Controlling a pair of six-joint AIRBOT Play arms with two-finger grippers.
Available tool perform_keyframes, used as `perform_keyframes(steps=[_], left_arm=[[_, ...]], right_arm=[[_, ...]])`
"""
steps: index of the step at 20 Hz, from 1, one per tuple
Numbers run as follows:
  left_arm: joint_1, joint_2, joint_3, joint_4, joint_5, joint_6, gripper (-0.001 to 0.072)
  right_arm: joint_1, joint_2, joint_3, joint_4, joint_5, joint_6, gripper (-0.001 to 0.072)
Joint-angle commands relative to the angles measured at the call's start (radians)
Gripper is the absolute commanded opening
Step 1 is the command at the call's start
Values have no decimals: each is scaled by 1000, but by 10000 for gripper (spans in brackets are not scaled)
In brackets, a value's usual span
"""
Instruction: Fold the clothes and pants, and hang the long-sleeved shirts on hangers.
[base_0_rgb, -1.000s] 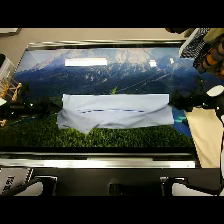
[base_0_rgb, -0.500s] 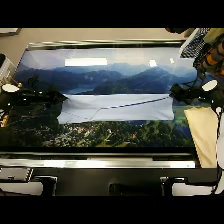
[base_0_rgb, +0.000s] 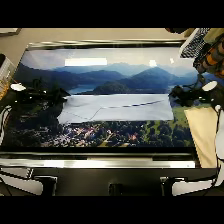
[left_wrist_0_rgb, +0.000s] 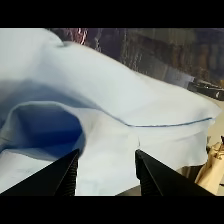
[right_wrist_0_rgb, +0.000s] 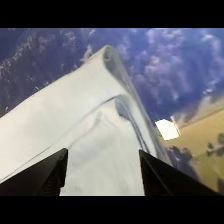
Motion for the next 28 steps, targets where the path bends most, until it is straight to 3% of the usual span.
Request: perform_keyframes(steps=[1,5,8,17,19,21,22,23,25,26,27,28], left_arm=[[23,28,50,17,-26,3,418],[21,82,61,45,-48,3,418],[21,94,61,45,-75,3,418],[21,98,61,45,-93,3,418],[21,98,61,45,-93,3,418],[21,98,61,45,-93,3,418],[21,98,61,45,-93,3,417],[17,98,61,45,-93,2,413],[-9,97,61,44,-91,-2,365],[-37,97,60,45,-87,-6,255],[-75,94,60,45,-76,-7,13],[-116,90,60,44,-47,-37,12]], right_arm=[[-86,-9,64,2,142,28,548],[-108,-80,64,78,198,-103,559],[-108,-140,64,132,214,-172,618],[-61,-212,64,176,207,-211,609],[-17,-212,64,150,175,-211,524],[15,-212,65,145,145,-205,307],[21,-208,69,153,143,-203,125],[22,-196,71,156,141,-203,42],[21,-150,80,138,142,-175,40],[22,-122,98,103,160,-135,40],[21,-95,114,81,184,-102,40],[21,-63,130,52,212,-74,40]])
